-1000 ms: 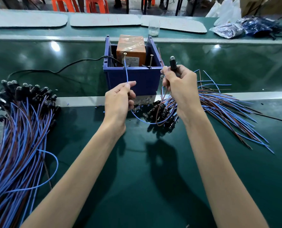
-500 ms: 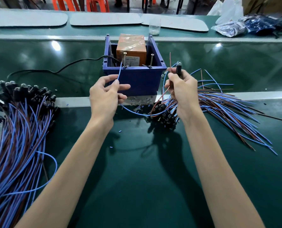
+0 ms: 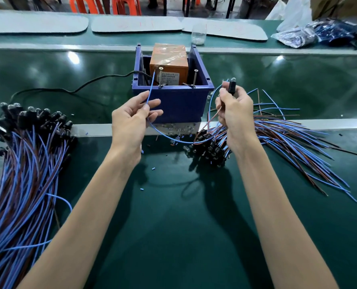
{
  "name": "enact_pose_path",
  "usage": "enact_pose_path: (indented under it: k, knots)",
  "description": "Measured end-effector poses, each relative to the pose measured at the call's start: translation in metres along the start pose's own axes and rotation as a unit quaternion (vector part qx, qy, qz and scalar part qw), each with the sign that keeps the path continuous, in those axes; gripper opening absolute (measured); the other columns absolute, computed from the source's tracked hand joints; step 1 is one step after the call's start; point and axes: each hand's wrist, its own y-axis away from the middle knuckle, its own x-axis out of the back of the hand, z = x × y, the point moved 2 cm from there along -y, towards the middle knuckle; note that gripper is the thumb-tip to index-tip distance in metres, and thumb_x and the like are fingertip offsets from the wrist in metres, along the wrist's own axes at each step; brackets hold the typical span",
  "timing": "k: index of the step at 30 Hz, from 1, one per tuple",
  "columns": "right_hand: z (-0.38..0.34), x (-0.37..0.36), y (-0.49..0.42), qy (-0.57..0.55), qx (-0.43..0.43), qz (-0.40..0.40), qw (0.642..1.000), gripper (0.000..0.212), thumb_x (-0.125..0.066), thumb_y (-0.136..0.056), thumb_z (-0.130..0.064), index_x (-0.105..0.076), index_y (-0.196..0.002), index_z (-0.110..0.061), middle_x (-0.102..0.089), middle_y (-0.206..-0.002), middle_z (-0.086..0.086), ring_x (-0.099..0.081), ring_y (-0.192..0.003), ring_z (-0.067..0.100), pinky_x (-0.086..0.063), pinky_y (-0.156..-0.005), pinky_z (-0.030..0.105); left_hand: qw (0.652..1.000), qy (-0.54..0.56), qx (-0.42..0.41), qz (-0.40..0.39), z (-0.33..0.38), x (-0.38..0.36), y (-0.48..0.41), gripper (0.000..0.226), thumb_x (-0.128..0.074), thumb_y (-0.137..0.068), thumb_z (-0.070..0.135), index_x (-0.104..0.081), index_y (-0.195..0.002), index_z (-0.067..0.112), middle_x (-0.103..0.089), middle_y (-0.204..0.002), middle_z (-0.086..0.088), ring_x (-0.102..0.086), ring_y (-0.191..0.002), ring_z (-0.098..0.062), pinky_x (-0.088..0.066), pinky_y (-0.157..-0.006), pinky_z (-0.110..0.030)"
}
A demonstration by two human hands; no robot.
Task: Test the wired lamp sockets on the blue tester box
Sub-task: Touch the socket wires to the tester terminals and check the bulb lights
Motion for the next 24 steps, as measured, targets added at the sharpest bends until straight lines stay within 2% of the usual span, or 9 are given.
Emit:
enact_pose_path:
  k: [6, 14, 24]
  knots:
    - [0.001, 0.010, -0.007, 0.000, -0.011, -0.009, 1.000, 0.019, -0.046, -0.099, -0.010, -0.063, -0.095, -0.018, -0.041, -0.050, -0.012, -0.027, -0.041, 0.002, -0.022, -0.038, 0.014, 1.000, -0.009, 0.014, -0.010, -0.004, 0.000, 0.002, 0.030, -0.045, -0.097, -0.004, -0.061, -0.122, 0.004, -0.071, -0.094, -0.005, -0.069, -0.068, -0.006, -0.051, -0.068, -0.014]
    - [0.005, 0.006, -0.005, 0.039, -0.010, -0.066, 0.997, 0.021, -0.046, -0.098, -0.007, -0.066, -0.100, -0.015, -0.040, -0.051, -0.011, -0.027, -0.040, 0.001, -0.023, -0.038, 0.012, 0.999, -0.023, 0.016, -0.021, -0.002, 0.003, 0.000, 0.029, -0.044, -0.097, -0.004, -0.064, -0.112, 0.011, -0.070, -0.088, -0.002, -0.063, -0.060, -0.003, -0.049, -0.063, -0.012]
    - [0.011, 0.004, -0.005, 0.071, -0.018, -0.070, 0.995, 0.024, -0.046, -0.096, -0.006, -0.068, -0.094, -0.016, -0.035, -0.045, -0.016, -0.026, -0.040, 0.003, -0.023, -0.040, 0.013, 0.998, -0.040, 0.016, -0.042, -0.002, 0.007, -0.004, 0.033, -0.045, -0.096, -0.003, -0.067, -0.097, 0.021, -0.073, -0.076, 0.006, -0.056, -0.054, -0.001, -0.046, -0.060, -0.013]
